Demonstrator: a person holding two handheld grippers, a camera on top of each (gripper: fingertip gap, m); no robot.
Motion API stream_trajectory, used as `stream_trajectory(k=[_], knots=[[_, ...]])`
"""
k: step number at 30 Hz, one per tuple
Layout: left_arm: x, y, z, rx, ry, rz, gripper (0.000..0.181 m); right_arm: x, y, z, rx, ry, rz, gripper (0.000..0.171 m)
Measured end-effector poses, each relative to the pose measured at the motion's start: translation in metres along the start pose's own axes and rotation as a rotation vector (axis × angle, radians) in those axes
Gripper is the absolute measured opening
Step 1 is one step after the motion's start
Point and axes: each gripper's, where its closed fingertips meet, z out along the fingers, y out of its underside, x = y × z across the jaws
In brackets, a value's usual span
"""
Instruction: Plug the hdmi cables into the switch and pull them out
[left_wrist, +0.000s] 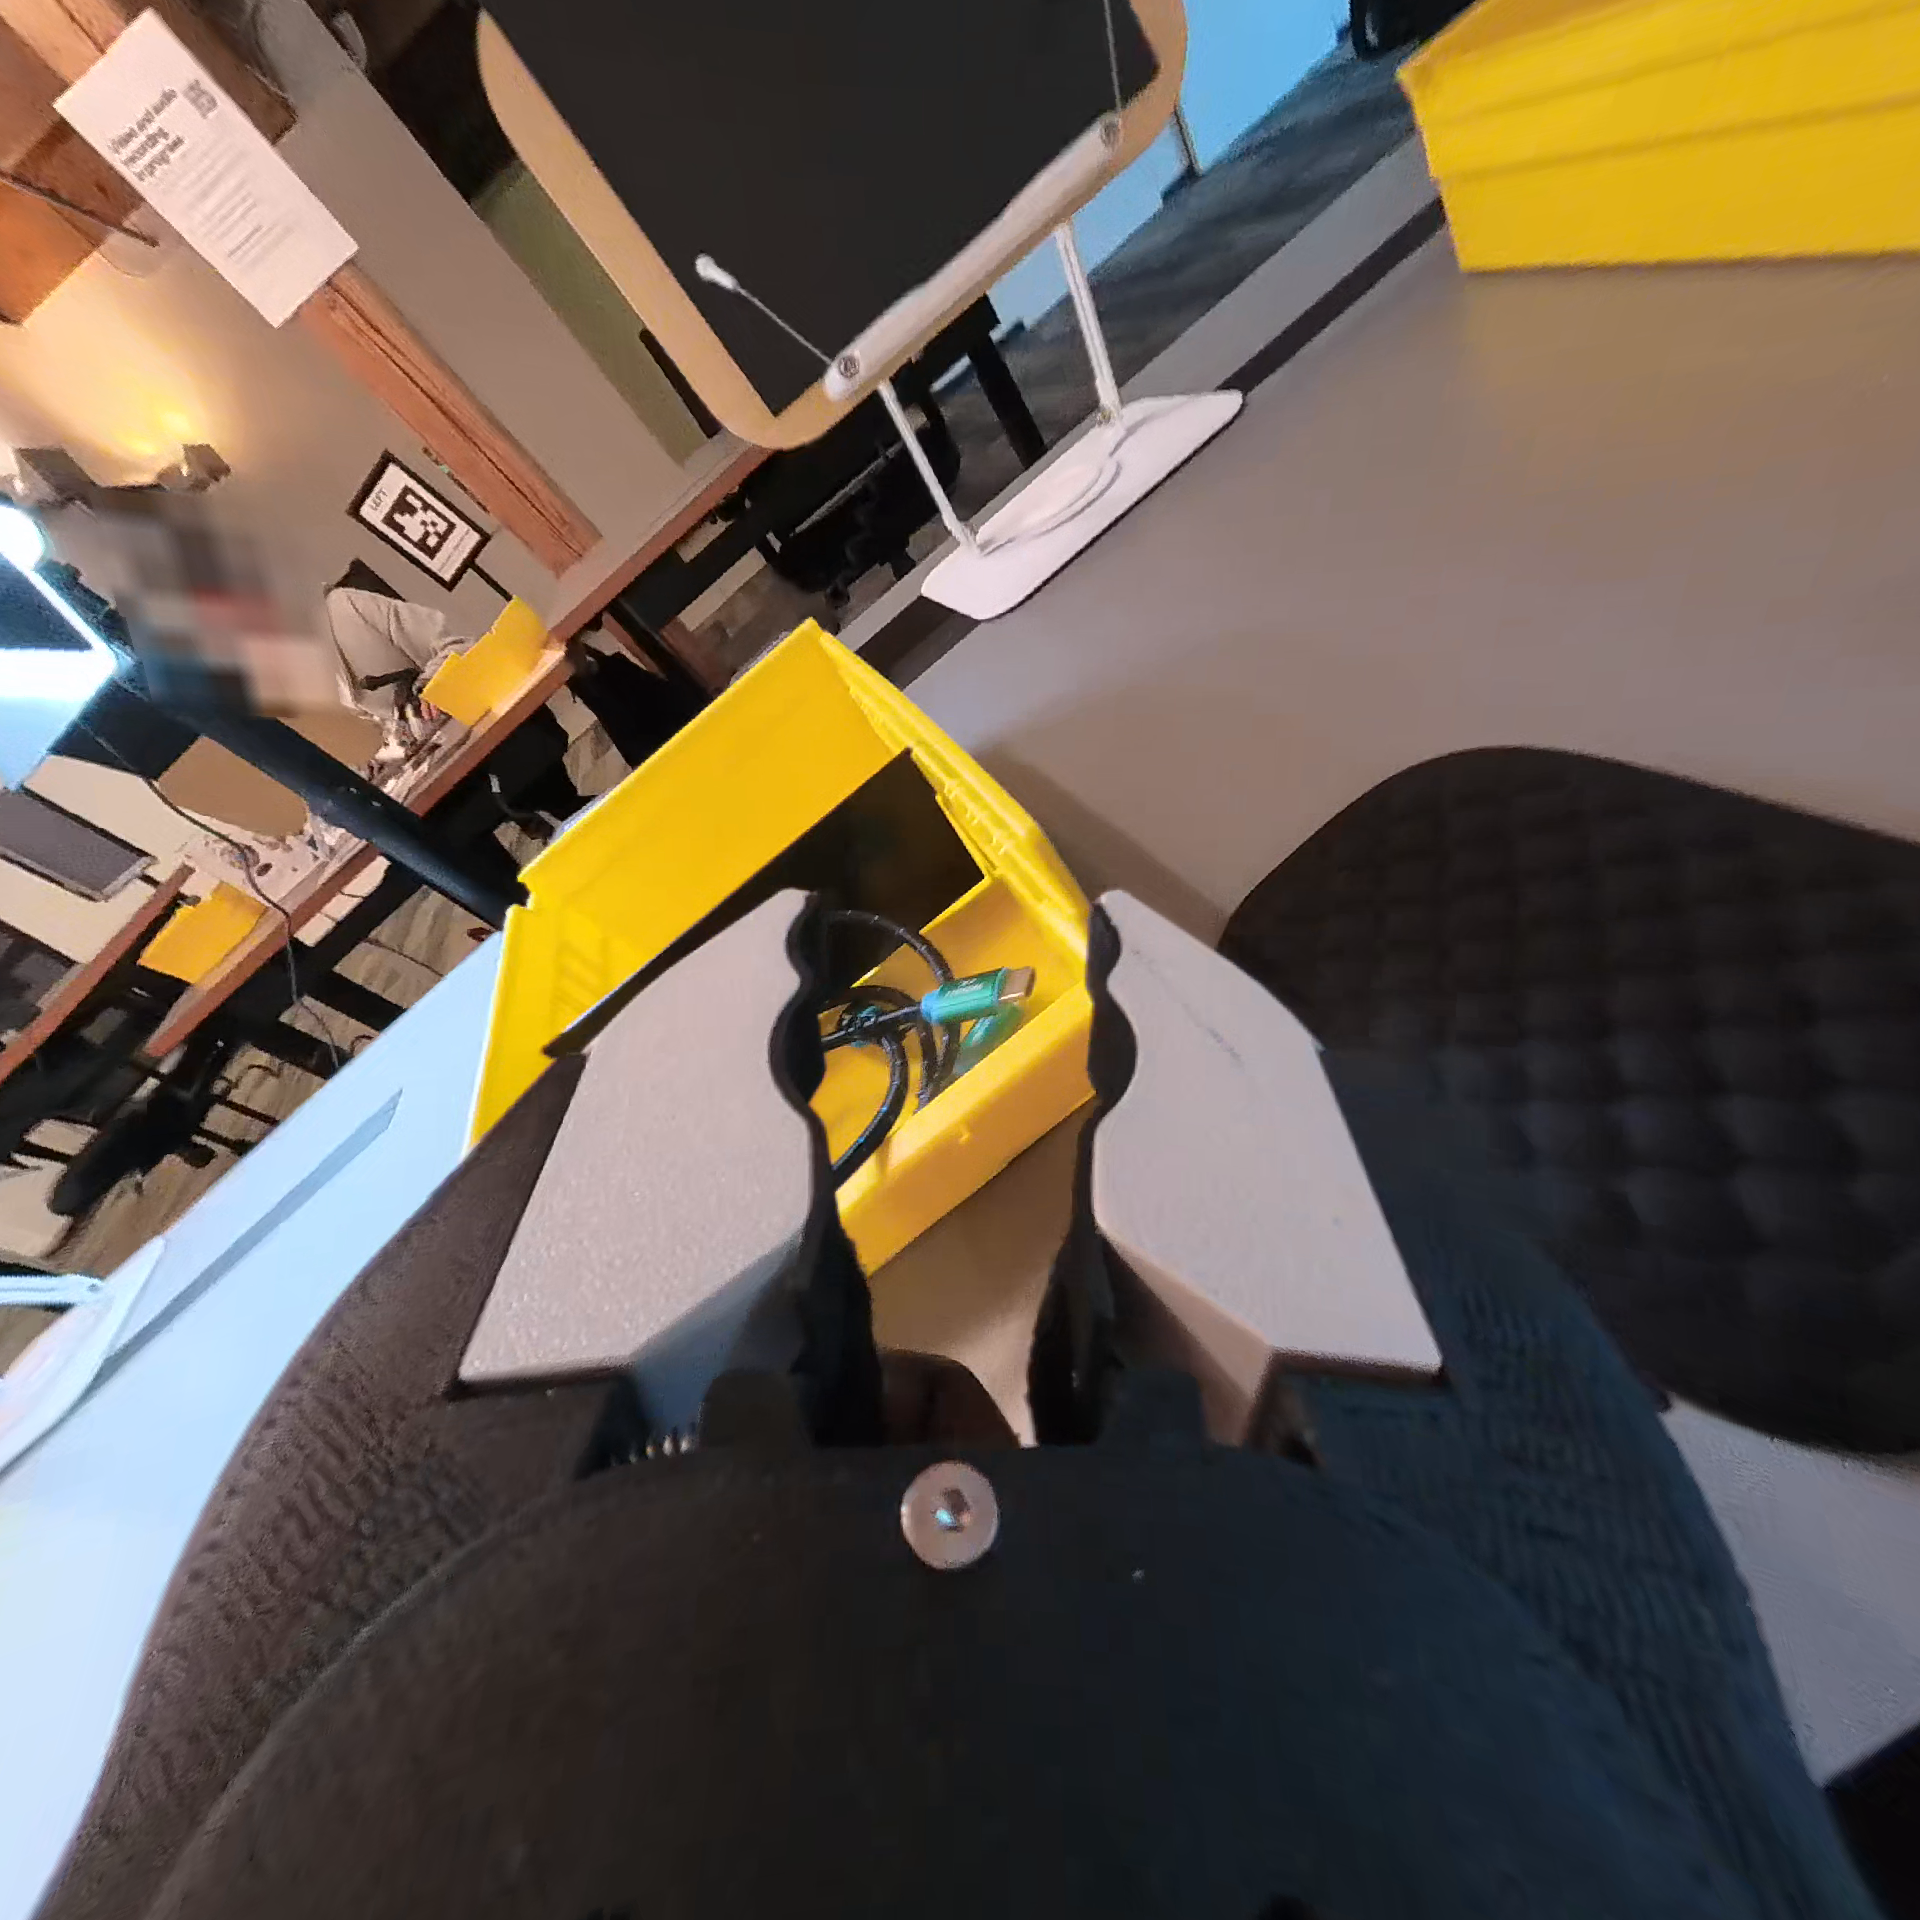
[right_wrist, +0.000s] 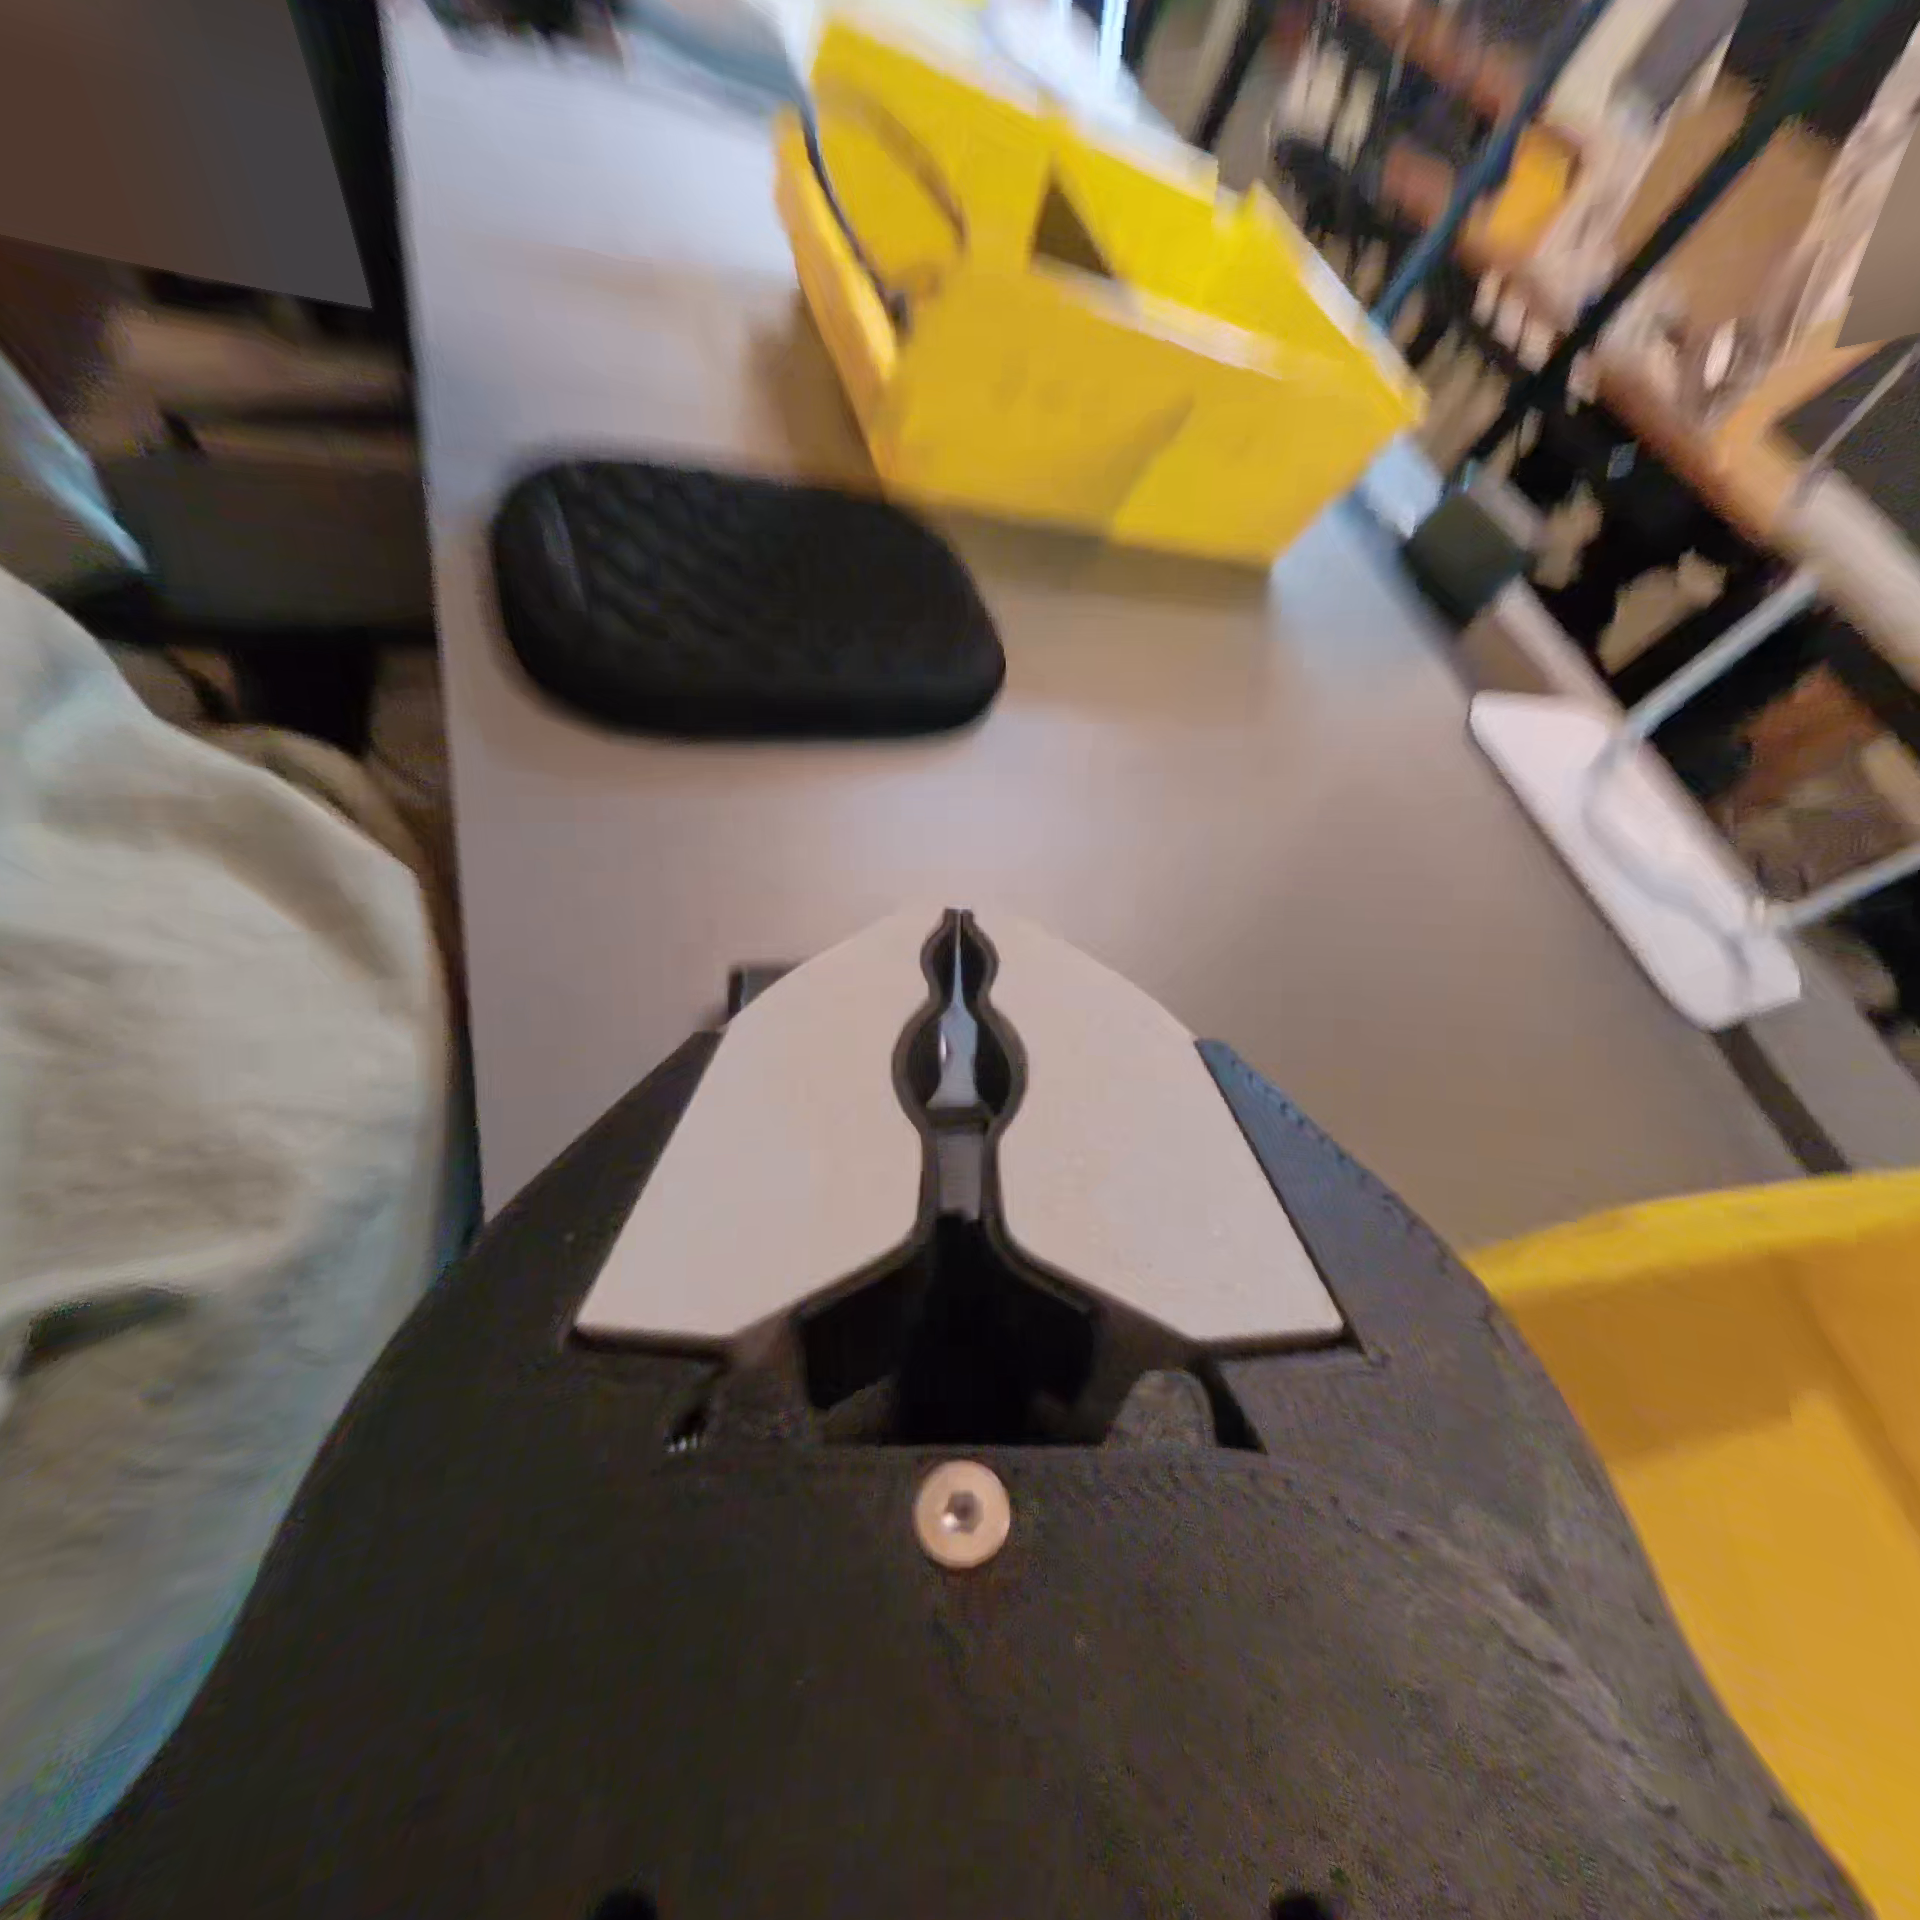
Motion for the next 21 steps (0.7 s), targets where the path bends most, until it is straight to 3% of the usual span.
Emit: stream_trajectory(k=[3,5,6,7,8,11,14,16,21], knots=[[-0.005,0.011,0.019,-0.052,0.033,0.153,0.035,0.011,-0.024,-0.011,0.14,0.034,0.053,0.003],[-0.015,0.022,0.036,-0.153,0.047,0.296,0.034,0.018,-0.034,-0.015,0.195,0.069,0.053,0.026],[-0.019,0.028,0.045,-0.204,0.067,0.373,0.036,0.018,-0.037,-0.015,0.196,0.067,0.06,0.027],[-0.021,0.035,0.054,-0.254,0.11,0.439,0.038,0.016,-0.041,-0.016,0.211,0.059,0.053,0.006],[-0.019,0.043,0.062,-0.302,0.174,0.482,0.04,0.013,-0.048,-0.018,0.255,0.046,0.037,0.0],[-0.01,0.064,0.079,-0.428,0.379,0.57,0.043,0.007,-0.062,-0.018,0.336,0.014,0.068,0.0],[-0.009,0.085,0.091,-0.531,0.509,0.639,0.039,0.008,-0.07,-0.017,0.388,-0.011,0.143,0.048],[-0.011,0.098,0.098,-0.586,0.559,0.663,0.035,0.007,-0.071,-0.016,0.39,-0.051,0.207,0.068],[-0.003,0.111,0.105,-0.602,0.636,0.601,0.02,0.021,-0.064,-0.018,0.39,0.018,0.224,0.068]])
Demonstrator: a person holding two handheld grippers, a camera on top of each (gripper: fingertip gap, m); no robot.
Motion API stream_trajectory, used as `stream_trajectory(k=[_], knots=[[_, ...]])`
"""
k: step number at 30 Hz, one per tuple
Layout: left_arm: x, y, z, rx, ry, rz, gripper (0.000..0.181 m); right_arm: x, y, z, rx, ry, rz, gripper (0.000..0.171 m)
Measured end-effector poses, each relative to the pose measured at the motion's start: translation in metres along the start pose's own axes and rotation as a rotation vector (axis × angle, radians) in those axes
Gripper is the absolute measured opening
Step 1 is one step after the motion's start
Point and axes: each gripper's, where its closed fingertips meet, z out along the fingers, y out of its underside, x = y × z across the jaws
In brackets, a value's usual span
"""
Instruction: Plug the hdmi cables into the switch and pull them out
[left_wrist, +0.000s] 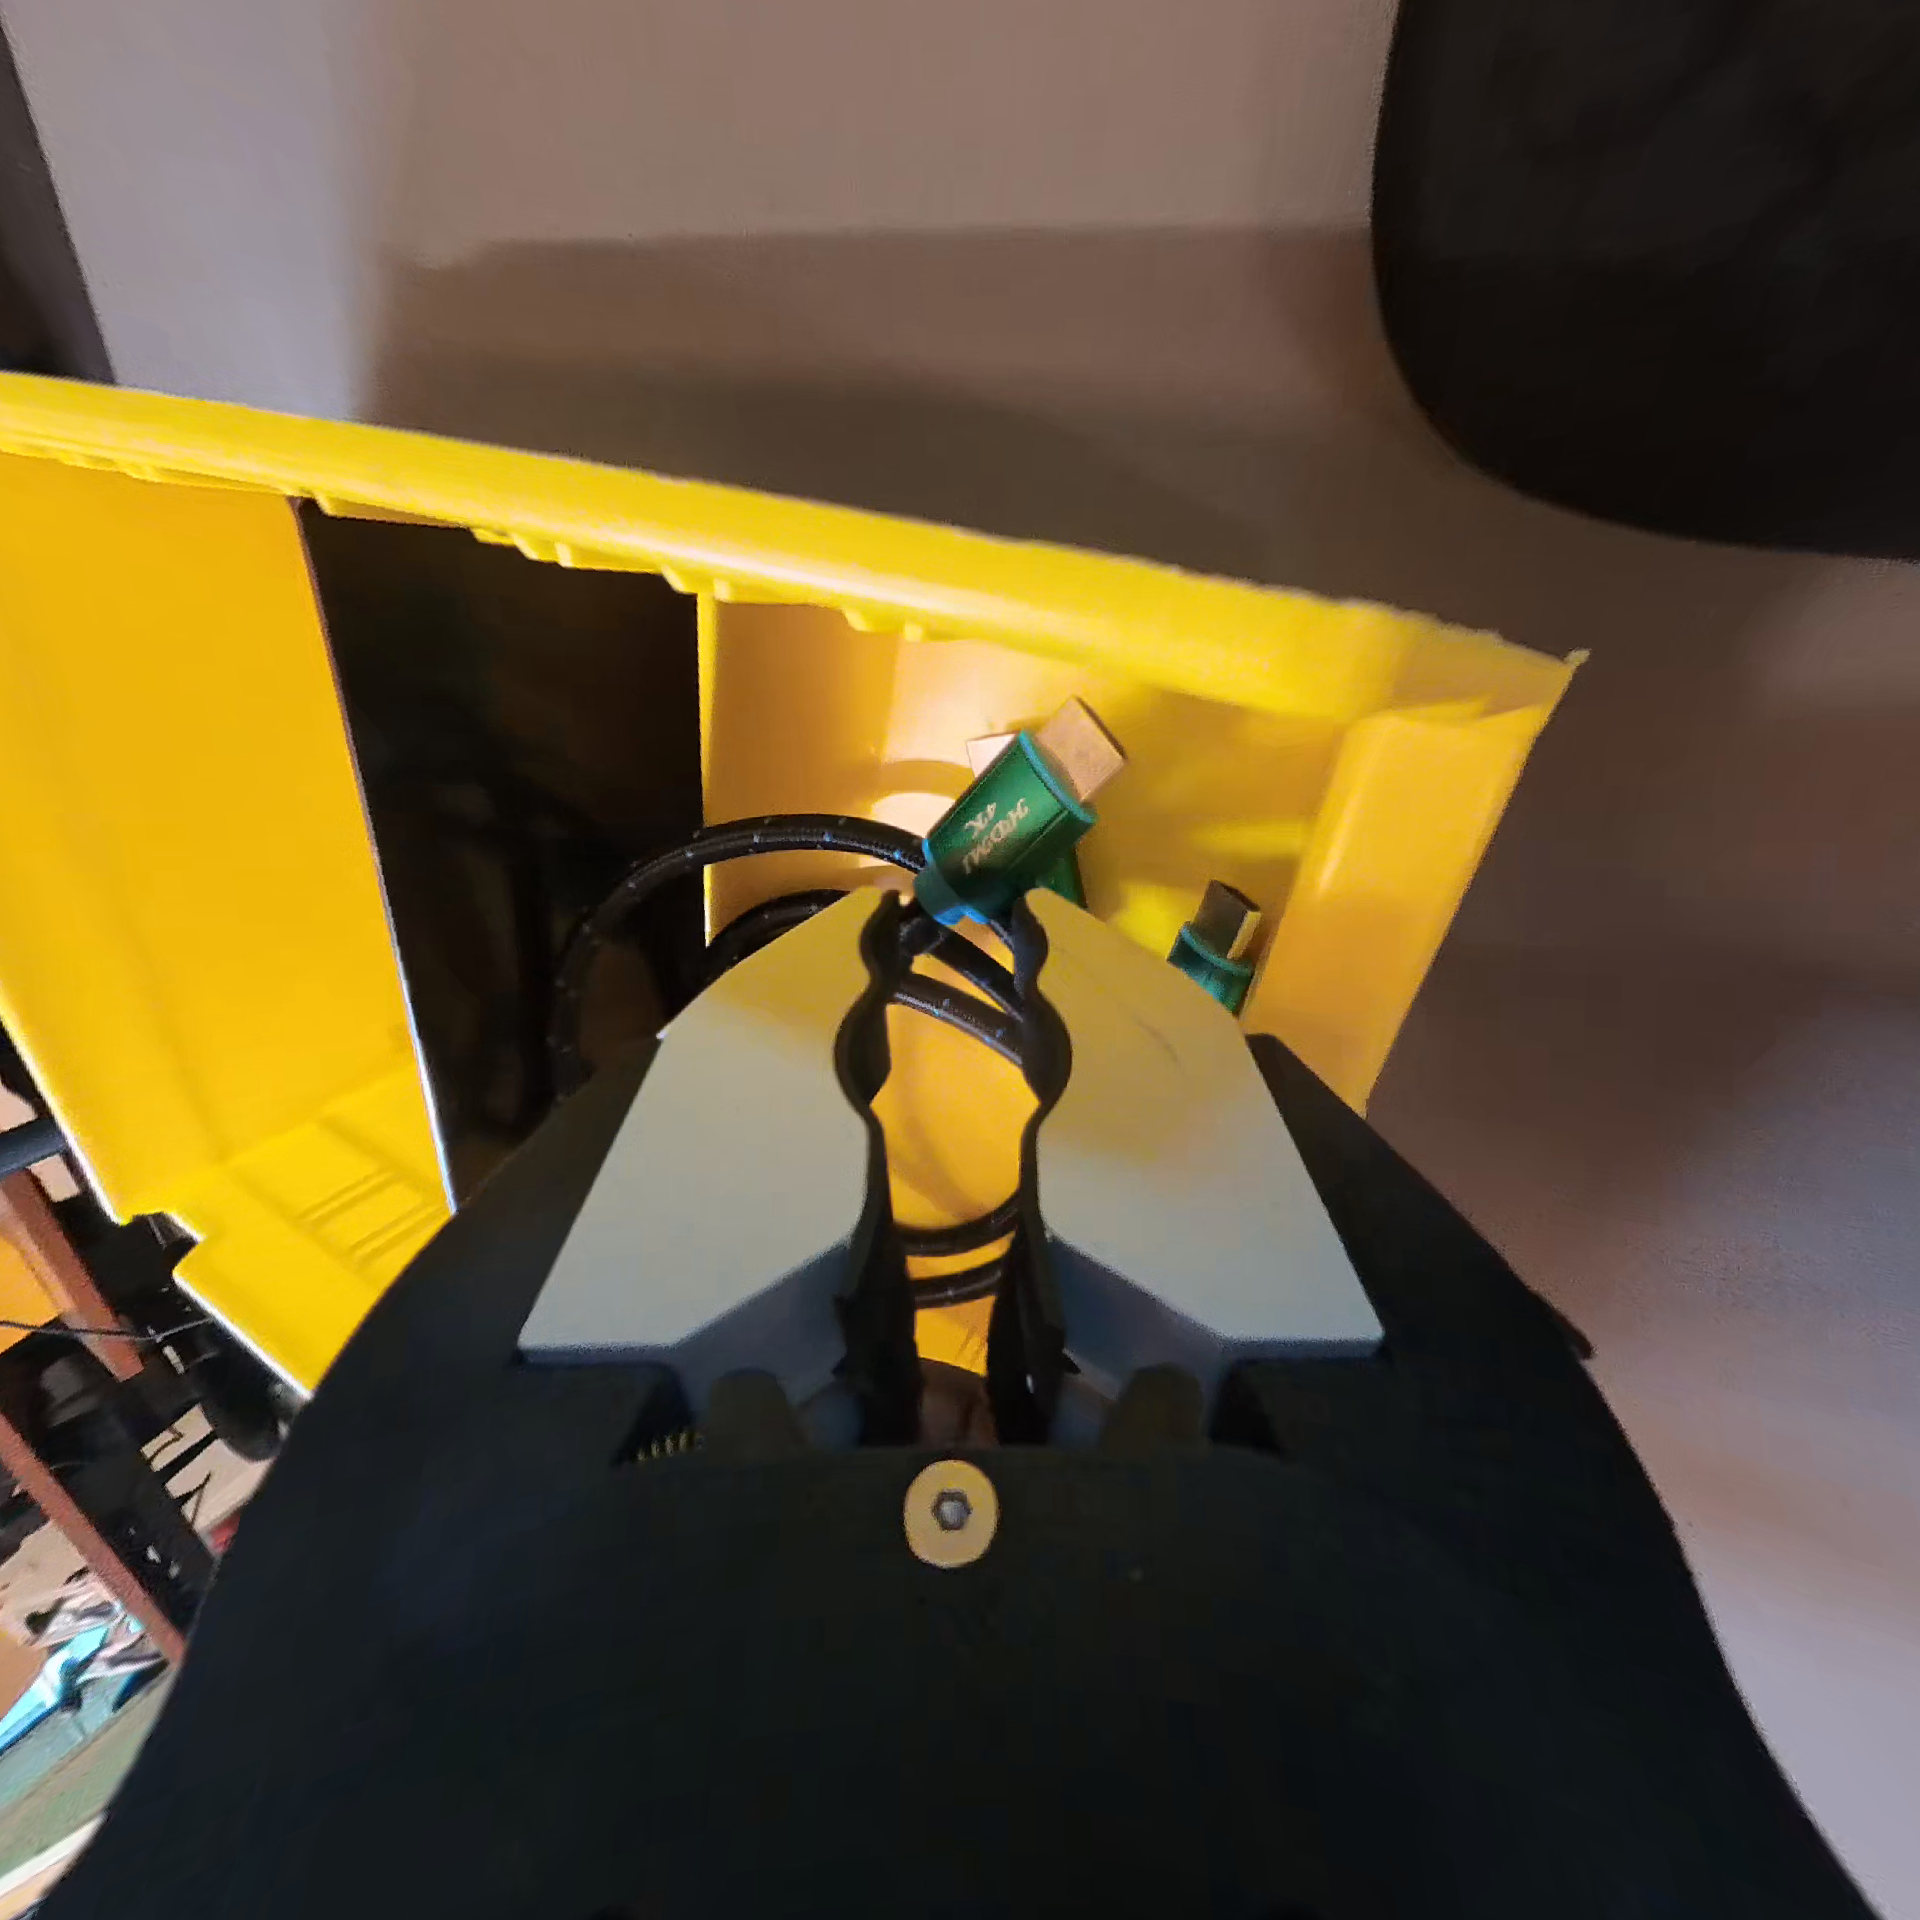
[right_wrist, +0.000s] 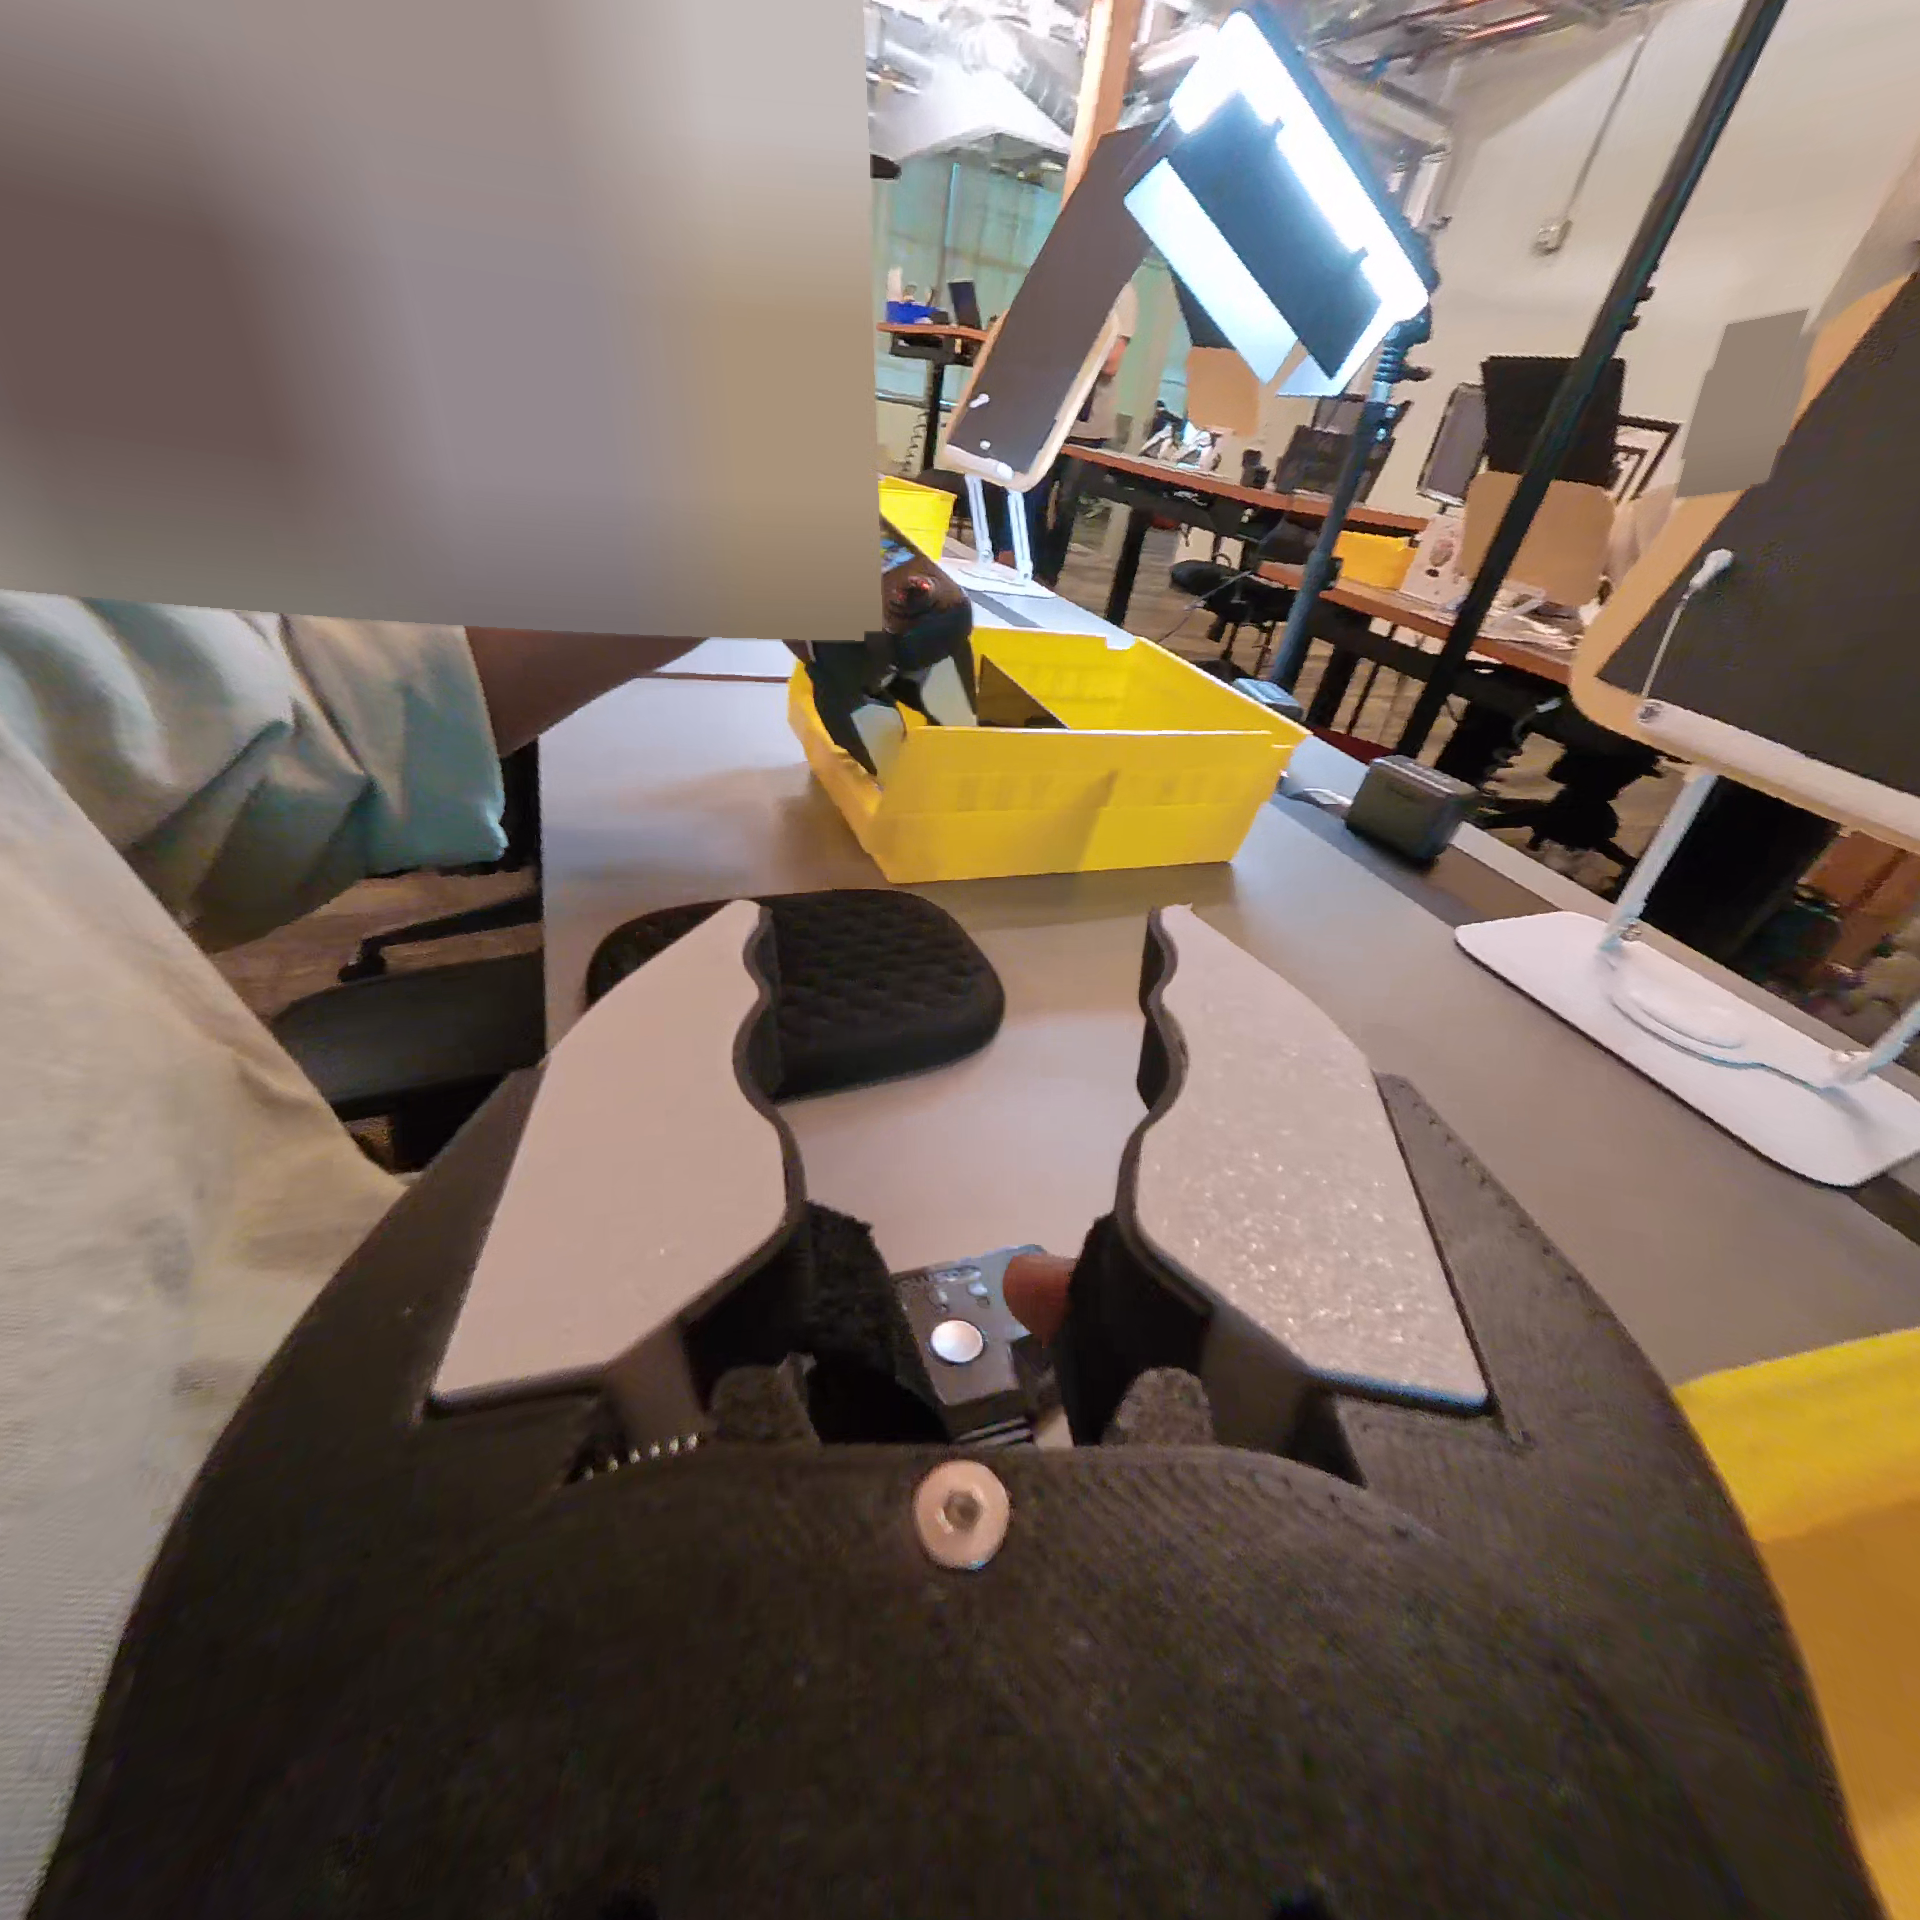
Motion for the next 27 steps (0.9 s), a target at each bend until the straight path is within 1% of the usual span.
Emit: stream_trajectory(k=[1,3,4,5,8,10,12,13,15,17,19,22,23,25,27], knots=[[-0.002,-0.001,-0.001,0.01,-0.022,0.0,0.019,0.001,0.001,-0.001,-0.006,0.006,-0.006,0.066],[-0.017,0.0,-0.011,0.026,-0.171,-0.019,0.011,0.003,0.003,-0.002,-0.017,0.02,-0.025,0.059],[-0.025,0.004,-0.019,0.022,-0.251,-0.044,0.0,0.004,0.004,-0.002,-0.02,0.026,-0.04,0.056],[-0.035,0.004,-0.03,0.048,-0.34,-0.075,0.0,0.004,0.004,-0.002,-0.017,0.032,-0.052,0.055],[-0.048,-0.004,-0.07,0.23,-0.509,-0.196,0.0,0.002,0.003,0.0,-0.007,0.029,-0.052,0.054],[-0.055,-0.001,-0.098,0.296,-0.635,-0.246,0.0,0.001,0.005,0.003,-0.014,0.03,-0.057,0.055],[-0.056,-0.002,-0.113,0.349,-0.685,-0.269,0.0,0.001,0.008,0.005,-0.029,0.04,-0.077,0.056],[-0.053,-0.002,-0.112,0.359,-0.654,-0.271,0.0,0.001,0.009,0.005,-0.038,0.043,-0.087,0.056],[-0.043,-0.004,-0.096,0.347,-0.507,-0.242,0.013,0.001,0.011,0.006,-0.053,0.052,-0.106,0.055],[-0.04,0.0,-0.077,0.279,-0.397,-0.185,0.019,0.001,0.012,0.006,-0.063,0.059,-0.122,0.055],[-0.031,0.01,-0.053,0.19,-0.206,-0.152,0.026,0.001,0.012,0.006,-0.067,0.061,-0.133,0.055],[-0.026,0.029,-0.03,0.089,0.024,-0.163,0.026,0.002,0.012,0.006,-0.069,0.066,-0.14,0.055],[-0.029,0.033,-0.024,0.068,0.061,-0.156,0.026,0.003,0.012,0.006,-0.069,0.066,-0.14,0.055],[-0.037,0.038,-0.011,0.042,0.07,-0.099,0.027,0.004,0.014,0.006,-0.069,0.068,-0.135,0.054],[-0.034,0.041,0.003,0.0,0.099,-0.048,0.029,0.006,0.016,0.006,-0.072,0.072,-0.13,0.054]])
